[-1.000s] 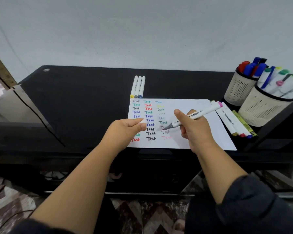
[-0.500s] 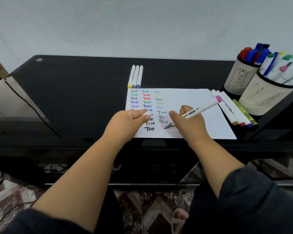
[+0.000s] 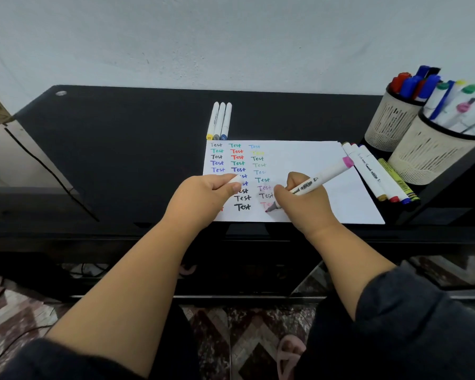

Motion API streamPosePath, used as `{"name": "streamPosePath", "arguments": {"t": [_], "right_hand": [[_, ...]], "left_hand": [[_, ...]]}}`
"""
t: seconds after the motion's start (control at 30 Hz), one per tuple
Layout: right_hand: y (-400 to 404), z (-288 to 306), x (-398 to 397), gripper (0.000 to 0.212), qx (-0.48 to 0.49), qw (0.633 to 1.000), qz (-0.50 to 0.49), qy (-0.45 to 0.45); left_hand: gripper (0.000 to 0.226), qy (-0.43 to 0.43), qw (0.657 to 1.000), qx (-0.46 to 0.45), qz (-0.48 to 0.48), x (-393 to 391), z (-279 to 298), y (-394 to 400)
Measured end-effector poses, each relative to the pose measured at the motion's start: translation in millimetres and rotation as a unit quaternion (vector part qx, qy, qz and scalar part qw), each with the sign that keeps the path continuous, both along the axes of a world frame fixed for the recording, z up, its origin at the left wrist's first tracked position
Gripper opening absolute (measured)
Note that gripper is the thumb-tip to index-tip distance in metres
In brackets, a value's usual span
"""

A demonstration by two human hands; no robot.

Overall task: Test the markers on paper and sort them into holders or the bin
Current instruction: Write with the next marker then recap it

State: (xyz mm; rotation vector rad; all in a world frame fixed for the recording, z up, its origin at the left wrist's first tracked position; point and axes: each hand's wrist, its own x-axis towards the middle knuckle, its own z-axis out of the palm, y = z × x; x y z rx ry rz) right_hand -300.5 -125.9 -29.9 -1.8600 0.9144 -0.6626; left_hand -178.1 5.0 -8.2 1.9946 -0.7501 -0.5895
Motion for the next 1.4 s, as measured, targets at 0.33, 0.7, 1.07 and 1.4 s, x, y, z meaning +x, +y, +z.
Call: {"name": "streamPosePath", "arguments": {"t": [0.33, 0.7, 1.07, 1.4], "right_hand": [[-0.9, -1.6, -0.7, 0.043, 0.016, 1.000, 0.011, -0.007], [3.8, 4.9, -3.4, 0.040, 0.019, 1.000, -0.008, -0.024], [1.8, 6.1, -4.4, 0.039, 0.011, 0.999, -0.027, -0.043], [-0.8, 4.1, -4.7, 0.040, 0.018, 0.999, -0.031, -0.034]], "left_hand": [[0.033, 0.000, 1.000, 0.007, -0.003, -1.5, 2.0, 2.1], [0.034, -0.003, 1.000, 0.026, -0.009, -2.5, -0.8, 0.2], [0.034, -0.005, 1.000, 0.022, -0.011, -5.9, -0.4, -0.6], [0.035, -0.003, 1.000, 0.023, -0.012, -8.0, 1.1, -0.5]]}}
